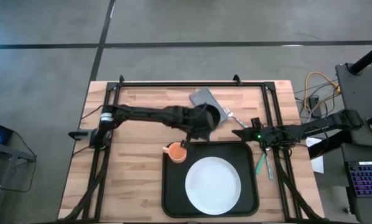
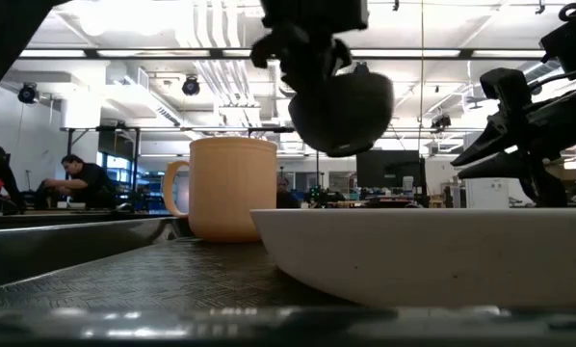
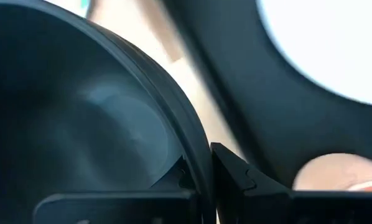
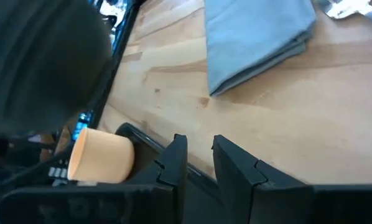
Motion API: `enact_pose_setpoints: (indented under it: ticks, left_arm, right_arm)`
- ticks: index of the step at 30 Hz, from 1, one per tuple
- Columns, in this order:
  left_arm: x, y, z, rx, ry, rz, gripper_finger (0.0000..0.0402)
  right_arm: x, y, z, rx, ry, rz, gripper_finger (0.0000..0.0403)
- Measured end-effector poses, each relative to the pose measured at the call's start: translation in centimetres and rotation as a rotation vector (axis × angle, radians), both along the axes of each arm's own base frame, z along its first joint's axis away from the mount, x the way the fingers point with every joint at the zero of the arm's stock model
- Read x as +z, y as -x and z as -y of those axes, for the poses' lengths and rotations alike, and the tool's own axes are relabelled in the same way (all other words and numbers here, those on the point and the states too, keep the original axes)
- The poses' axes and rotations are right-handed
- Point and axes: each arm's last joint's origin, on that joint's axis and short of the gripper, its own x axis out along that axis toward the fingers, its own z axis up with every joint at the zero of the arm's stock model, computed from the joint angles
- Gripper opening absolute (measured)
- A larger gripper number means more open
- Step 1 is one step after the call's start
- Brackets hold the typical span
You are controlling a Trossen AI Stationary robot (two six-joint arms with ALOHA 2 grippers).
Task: Set up tray
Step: Put the black bowl on the white plate
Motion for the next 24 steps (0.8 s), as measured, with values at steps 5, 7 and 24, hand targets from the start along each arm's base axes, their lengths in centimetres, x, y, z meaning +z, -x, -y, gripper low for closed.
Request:
enact_pose_setpoints:
  ticks: [5, 7, 24]
  left_arm:
    - [0.1, 0.0, 2.6, -0.071, -0.006, 0.011, 0.0001]
    - [0.0, 0.1, 3.9, -0.106, -0.01, 0.007, 0.0]
    - [-2.2, 2.0, 16.6, -0.478, -0.029, 0.135, 0.0002]
  right_arm:
    - [-0.1, 0.0, 0.0, -0.032, -0.069, 0.019, 0.0068]
    - [0.0, 0.0, 0.0, -0.046, -0.1, 0.037, 0.0068]
    - [0.1, -0.1, 0.0, -0.13, -0.317, 0.133, 0.0068]
